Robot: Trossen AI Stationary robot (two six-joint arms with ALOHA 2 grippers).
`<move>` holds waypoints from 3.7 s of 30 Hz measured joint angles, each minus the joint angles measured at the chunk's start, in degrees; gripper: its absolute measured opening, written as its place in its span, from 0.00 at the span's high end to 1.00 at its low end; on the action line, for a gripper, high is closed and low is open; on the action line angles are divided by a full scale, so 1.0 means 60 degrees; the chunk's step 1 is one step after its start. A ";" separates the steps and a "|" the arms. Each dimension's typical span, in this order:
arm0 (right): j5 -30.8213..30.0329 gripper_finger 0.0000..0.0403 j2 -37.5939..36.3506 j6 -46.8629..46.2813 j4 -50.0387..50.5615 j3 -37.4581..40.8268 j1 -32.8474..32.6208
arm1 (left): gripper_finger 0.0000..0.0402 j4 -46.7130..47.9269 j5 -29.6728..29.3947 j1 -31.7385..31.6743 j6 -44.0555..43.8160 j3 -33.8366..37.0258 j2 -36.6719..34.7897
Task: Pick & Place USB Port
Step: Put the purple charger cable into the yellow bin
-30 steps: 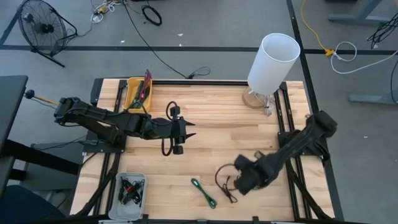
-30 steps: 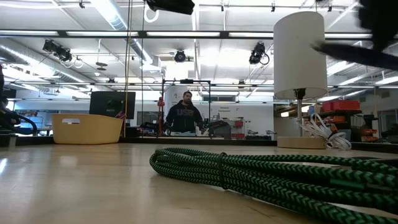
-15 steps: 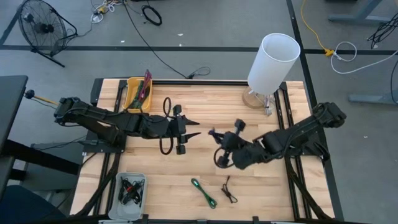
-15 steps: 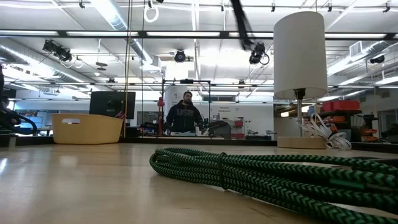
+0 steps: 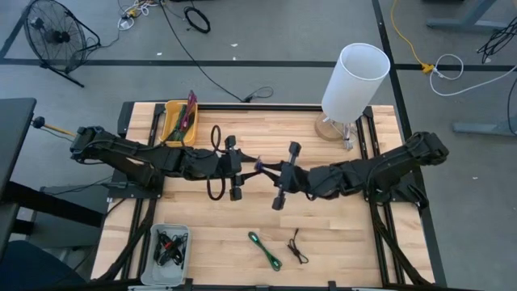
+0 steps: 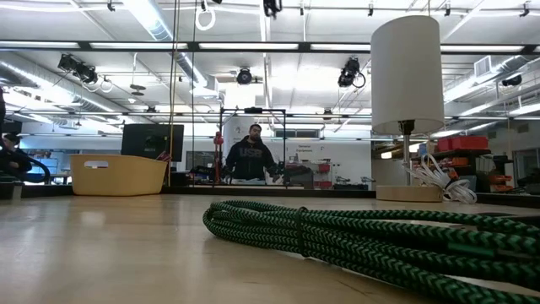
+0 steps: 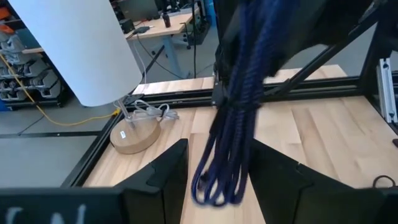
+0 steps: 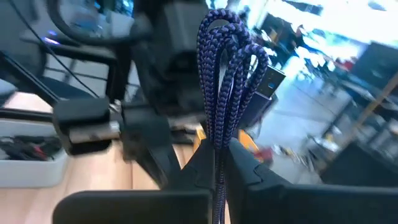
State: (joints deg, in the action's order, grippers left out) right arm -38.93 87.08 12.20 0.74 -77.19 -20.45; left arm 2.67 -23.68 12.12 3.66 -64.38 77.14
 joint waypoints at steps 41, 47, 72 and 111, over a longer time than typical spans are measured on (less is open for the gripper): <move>-0.0753 0.78 -0.0122 0.0078 0.1500 -0.0018 0.0583 | 0.96 0.4915 -0.1943 0.0495 -0.3407 0.0000 -0.1940; -0.0872 0.77 -0.0126 -0.0210 0.1825 -0.0018 0.0583 | 0.96 0.8925 -0.4170 0.0466 -0.6299 0.0000 -0.3265; -0.0833 0.77 -0.0129 -0.0458 0.2362 -0.0018 0.0576 | 0.96 0.7060 -0.0522 -0.8469 -0.2201 0.2455 -0.4286; -0.0336 0.77 -0.0122 -0.0461 0.2385 -0.0007 0.0583 | 0.82 0.3347 0.0483 -1.0768 -0.2318 0.4674 -0.1157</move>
State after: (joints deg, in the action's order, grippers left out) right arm -40.95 86.35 9.43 15.05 -77.23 -16.95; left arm 22.75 -20.78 -52.49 -10.25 -36.34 70.19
